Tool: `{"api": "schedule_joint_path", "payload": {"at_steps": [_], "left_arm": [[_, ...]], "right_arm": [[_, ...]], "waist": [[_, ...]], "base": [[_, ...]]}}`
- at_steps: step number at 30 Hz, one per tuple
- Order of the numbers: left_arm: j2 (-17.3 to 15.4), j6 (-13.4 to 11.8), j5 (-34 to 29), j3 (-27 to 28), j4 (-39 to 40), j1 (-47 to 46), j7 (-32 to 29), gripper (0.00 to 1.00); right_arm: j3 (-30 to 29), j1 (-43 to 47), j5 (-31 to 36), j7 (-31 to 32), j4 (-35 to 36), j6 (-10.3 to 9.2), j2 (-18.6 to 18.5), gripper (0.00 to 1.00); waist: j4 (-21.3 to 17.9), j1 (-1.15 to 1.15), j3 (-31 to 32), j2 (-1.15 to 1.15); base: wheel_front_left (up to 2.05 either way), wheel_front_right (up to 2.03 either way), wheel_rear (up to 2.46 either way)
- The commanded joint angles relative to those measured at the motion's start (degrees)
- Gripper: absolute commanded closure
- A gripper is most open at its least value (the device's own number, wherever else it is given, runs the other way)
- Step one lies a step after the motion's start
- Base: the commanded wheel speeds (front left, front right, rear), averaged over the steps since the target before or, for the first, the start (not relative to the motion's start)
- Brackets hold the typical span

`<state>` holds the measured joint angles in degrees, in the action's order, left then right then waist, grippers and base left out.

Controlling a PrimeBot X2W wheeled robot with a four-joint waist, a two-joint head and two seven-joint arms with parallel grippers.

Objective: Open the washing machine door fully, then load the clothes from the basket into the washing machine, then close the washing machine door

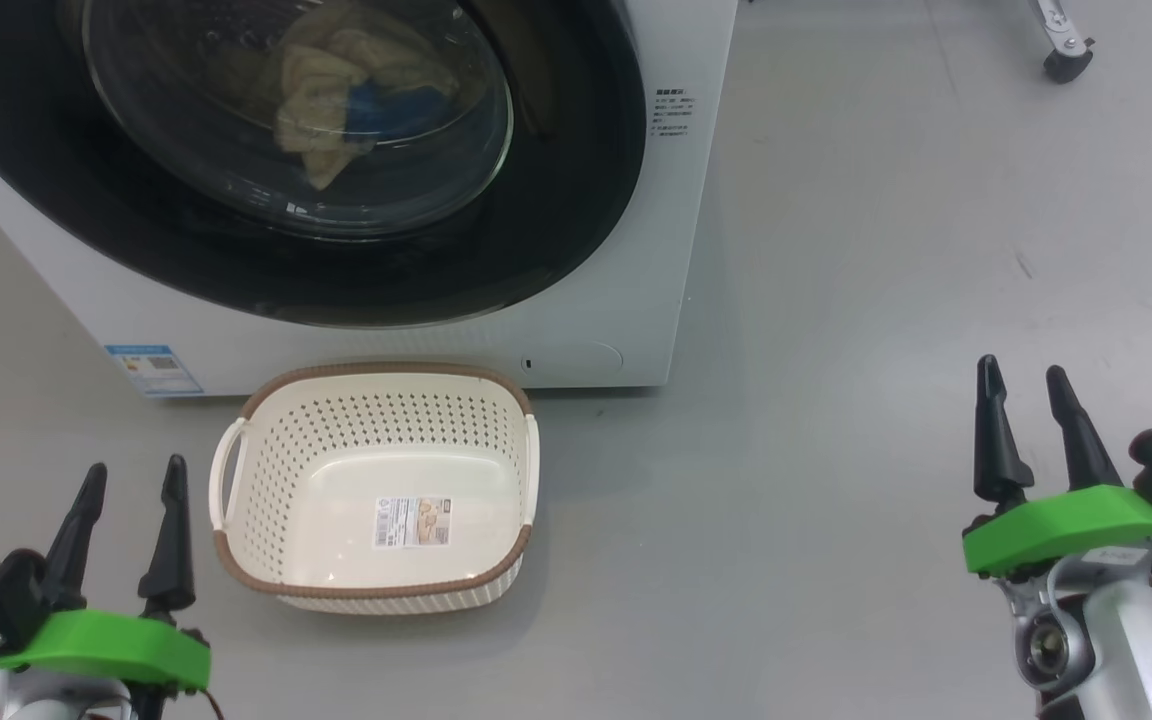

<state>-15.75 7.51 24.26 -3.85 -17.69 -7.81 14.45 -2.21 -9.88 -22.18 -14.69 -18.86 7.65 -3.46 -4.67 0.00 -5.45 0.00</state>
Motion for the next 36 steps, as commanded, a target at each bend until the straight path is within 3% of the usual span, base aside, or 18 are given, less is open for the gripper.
{"api": "schedule_joint_path", "payload": {"at_steps": [1, 4, 5, 10, 36], "left_arm": [[-1.6, 0.0, -0.6, 2.7, 1.4, -1.5, 0.5, 0.00], [-1.5, 0.0, -0.8, 2.9, 1.3, -1.4, 0.5, 0.00], [0.1, 0.0, -0.3, 0.2, -0.1, 0.0, 0.0, 1.00], [2.7, 0.0, -0.3, -1.1, -4.1, 1.9, -0.4, 1.00], [4.8, 0.0, 13.8, 1.3, -2.5, 1.8, -4.7, 1.00]], "right_arm": [[1.3, -1.2, 0.3, -0.3, 1.8, -0.16, -1.0, 0.00], [1.5, -1.2, 0.3, -0.3, 1.8, -0.16, -1.0, 0.00], [0.3, 0.1, 0.0, 0.0, 0.0, 0.00, 0.0, 1.00], [0.7, 2.6, -0.1, 0.1, -4.3, 0.01, 1.0, 1.00], [-0.3, 2.8, -14.6, 4.5, -2.4, -0.03, 0.9, 1.00]], "waist": [[0.0, 0.00, 0.1, 0.00], [-0.1, 0.00, 0.2, 0.00], [-0.1, 0.00, 0.2, 0.00], [0.0, 0.00, 0.2, 0.00], [0.9, 0.00, 1.3, 0.00]], "base": [[0.00, 0.00, 0.00], [0.00, 0.00, 0.00], [0.00, 0.00, 0.00], [0.00, 0.00, 0.00], [0.00, 0.00, 0.00]]}}
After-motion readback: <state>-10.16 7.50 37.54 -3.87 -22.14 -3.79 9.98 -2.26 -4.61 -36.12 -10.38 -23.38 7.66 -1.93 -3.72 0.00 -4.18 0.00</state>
